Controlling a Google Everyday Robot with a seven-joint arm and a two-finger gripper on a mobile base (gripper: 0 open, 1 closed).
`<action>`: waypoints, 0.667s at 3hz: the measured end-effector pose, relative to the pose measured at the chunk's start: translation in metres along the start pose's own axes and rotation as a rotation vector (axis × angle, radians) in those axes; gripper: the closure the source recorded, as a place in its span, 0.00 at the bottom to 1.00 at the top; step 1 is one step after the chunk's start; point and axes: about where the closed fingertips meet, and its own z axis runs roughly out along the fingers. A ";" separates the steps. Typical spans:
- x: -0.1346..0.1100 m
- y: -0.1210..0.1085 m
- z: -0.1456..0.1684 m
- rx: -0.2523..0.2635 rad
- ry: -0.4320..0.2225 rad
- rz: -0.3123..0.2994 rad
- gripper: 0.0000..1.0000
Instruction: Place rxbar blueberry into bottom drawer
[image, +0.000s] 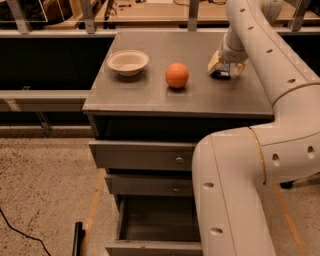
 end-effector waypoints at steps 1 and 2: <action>-0.002 0.001 -0.008 0.000 0.000 0.000 0.87; -0.002 0.001 -0.015 0.000 -0.001 0.000 1.00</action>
Offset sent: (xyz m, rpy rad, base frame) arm -0.0045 0.0482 0.0695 0.0310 0.0087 0.2782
